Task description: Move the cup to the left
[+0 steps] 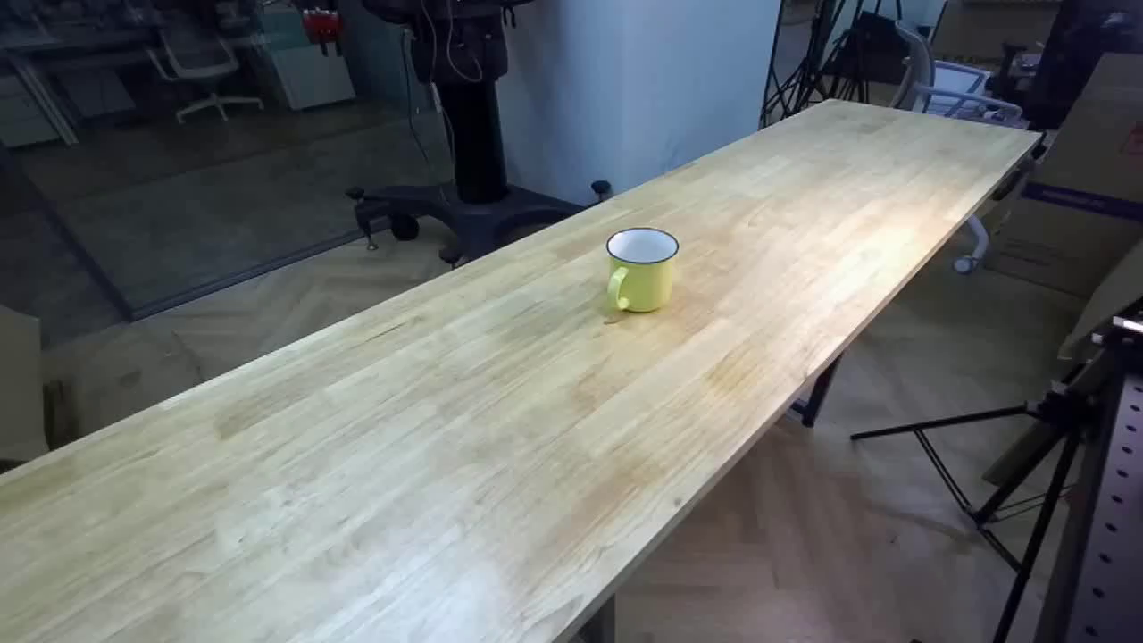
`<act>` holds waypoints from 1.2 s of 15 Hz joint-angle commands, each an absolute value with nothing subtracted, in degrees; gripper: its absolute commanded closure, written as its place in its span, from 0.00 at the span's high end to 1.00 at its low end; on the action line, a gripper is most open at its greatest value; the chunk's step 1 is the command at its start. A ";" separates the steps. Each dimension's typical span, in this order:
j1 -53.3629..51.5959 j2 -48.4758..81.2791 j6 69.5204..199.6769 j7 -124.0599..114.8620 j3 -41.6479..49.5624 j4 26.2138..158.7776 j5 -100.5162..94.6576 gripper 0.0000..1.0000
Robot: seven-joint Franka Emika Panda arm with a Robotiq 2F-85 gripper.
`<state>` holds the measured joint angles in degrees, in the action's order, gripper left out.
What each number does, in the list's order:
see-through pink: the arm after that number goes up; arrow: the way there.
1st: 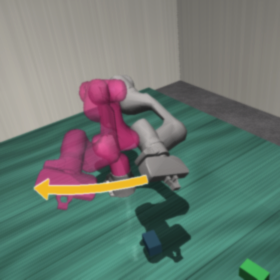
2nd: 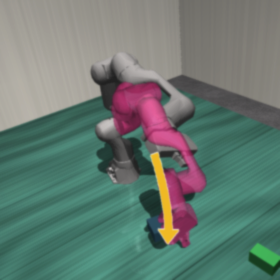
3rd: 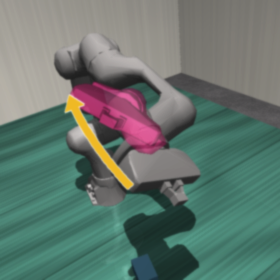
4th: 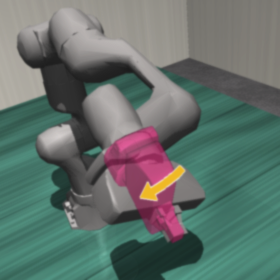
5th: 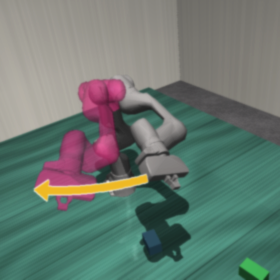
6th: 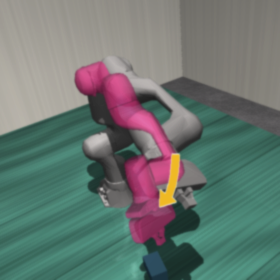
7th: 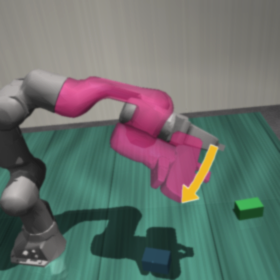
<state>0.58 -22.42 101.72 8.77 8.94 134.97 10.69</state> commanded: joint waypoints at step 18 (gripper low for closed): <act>5.38 -21.02 116.35 5.62 6.41 136.45 -0.09 1.00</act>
<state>2.90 -22.10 109.64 8.27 7.75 135.92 5.37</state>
